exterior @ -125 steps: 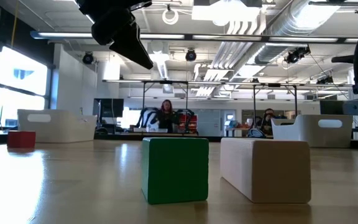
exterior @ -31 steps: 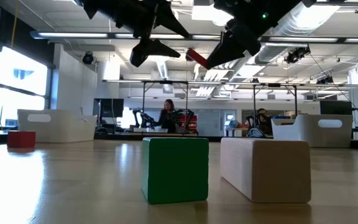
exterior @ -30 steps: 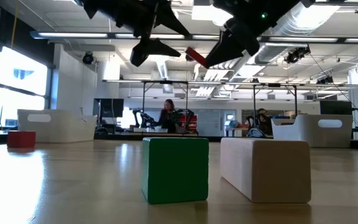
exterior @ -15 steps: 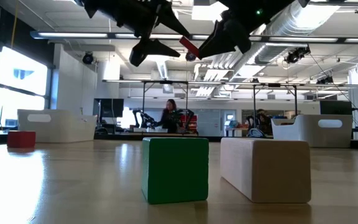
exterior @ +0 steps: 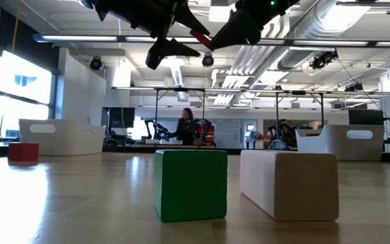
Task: Sort & place blocks by color
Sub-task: Put the red block into the white bin
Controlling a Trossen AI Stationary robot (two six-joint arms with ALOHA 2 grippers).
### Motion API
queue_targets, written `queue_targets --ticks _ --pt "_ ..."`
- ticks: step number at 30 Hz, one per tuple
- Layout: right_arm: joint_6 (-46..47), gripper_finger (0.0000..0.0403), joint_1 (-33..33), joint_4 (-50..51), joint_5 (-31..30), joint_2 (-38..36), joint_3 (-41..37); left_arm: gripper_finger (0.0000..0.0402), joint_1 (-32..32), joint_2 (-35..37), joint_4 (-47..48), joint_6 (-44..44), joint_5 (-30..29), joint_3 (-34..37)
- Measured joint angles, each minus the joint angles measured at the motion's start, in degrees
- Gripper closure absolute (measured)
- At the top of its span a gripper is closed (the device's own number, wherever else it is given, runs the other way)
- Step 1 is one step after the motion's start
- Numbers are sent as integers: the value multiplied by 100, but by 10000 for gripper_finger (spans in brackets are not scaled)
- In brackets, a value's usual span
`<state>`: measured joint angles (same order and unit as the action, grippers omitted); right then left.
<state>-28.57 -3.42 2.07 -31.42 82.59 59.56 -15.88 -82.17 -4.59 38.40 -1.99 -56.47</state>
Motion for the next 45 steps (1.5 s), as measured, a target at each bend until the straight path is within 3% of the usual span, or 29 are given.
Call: queue_targets --ticks 12,20,25,36,45 --pt "3 304 17 133 144 0 6 296 -9 0 -14 -565 8 0" --pt "-27 304 16 184 98 -9 15 337 -17 -2 -68 -785 3 7" --pt "-1 294 2 188 -7 -9 15 346 -24 -2 12 -1095 -17 4" --pt "673 221 -19 372 99 -7 15 350 -28 3 628 -1824 -157 4" --pt "1346 208 -15 532 40 -7 15 350 -42 501 2274 -2069 -1158 -2"
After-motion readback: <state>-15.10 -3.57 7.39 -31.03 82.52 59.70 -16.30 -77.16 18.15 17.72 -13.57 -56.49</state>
